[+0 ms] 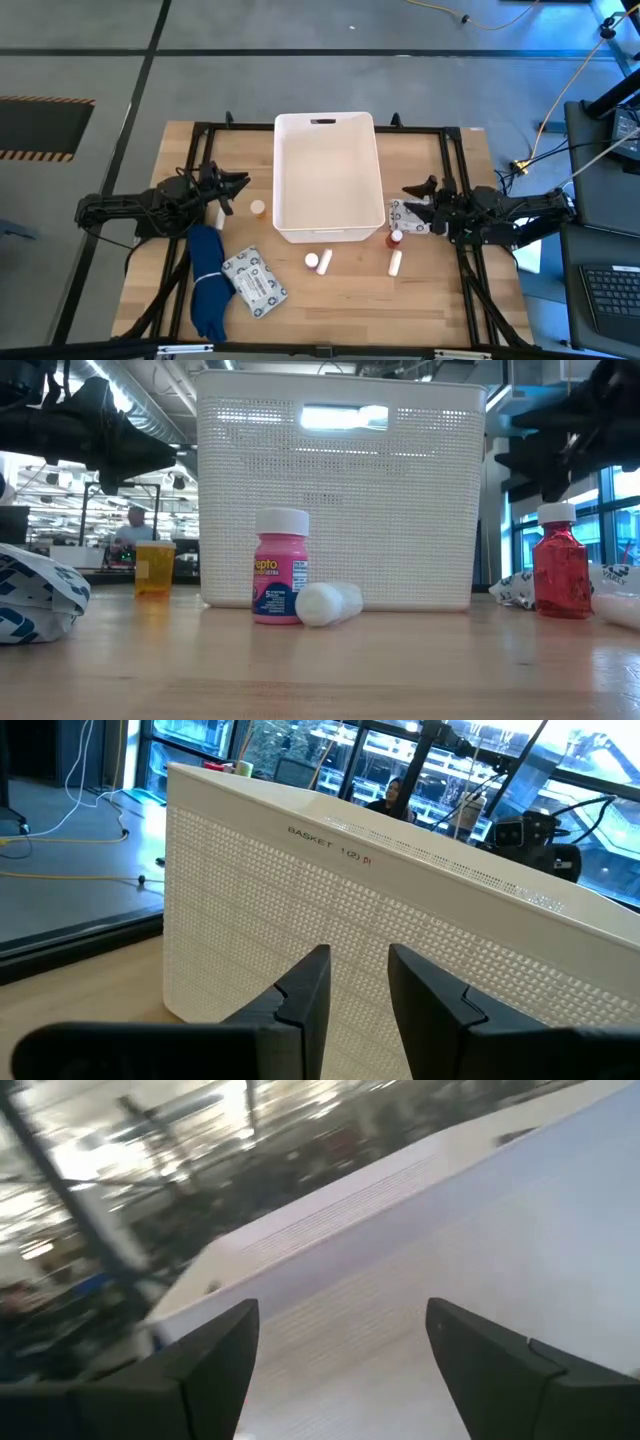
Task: Pick & place medical supplies in basket/bin
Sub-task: Put the transparent red bottle into the white bin
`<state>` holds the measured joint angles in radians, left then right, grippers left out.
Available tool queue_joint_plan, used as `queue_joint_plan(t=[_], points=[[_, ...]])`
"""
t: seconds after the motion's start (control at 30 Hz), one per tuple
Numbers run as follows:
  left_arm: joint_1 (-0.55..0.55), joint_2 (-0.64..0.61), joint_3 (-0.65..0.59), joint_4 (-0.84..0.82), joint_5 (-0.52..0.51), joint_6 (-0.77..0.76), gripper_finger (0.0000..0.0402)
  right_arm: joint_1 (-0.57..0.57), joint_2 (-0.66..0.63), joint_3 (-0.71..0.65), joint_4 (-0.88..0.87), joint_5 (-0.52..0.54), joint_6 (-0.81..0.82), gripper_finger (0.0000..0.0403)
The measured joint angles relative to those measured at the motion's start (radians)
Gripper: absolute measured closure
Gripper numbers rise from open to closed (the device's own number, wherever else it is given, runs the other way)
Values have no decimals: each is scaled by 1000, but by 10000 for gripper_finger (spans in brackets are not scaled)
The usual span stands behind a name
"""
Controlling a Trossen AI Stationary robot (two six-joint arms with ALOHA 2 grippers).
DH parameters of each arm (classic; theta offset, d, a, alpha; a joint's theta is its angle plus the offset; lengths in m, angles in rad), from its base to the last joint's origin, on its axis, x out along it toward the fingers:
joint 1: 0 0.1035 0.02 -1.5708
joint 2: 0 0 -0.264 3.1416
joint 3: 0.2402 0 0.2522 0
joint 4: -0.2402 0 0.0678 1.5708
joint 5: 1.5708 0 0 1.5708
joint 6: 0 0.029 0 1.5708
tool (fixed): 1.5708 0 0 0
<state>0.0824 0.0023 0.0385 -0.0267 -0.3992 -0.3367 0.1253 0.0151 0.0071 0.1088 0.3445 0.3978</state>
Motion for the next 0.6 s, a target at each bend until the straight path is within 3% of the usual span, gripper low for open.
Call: queue_joint_plan(t=[0.27, 0.43, 0.53, 0.6], points=[[0, 0, 0, 0, 0, 0, 304, 0, 60, 150, -47, 238, -116, 114], [0, 0, 0, 0, 0, 0, 304, 5, 244, 357, -184, 247, -29, 115], [0, 0, 0, 0, 0, 0, 304, 5, 415, 533, -392, 221, 70, 124], [0, 0, 0, 0, -4, 1, 304, 5, 540, 665, -565, 145, 140, 131]])
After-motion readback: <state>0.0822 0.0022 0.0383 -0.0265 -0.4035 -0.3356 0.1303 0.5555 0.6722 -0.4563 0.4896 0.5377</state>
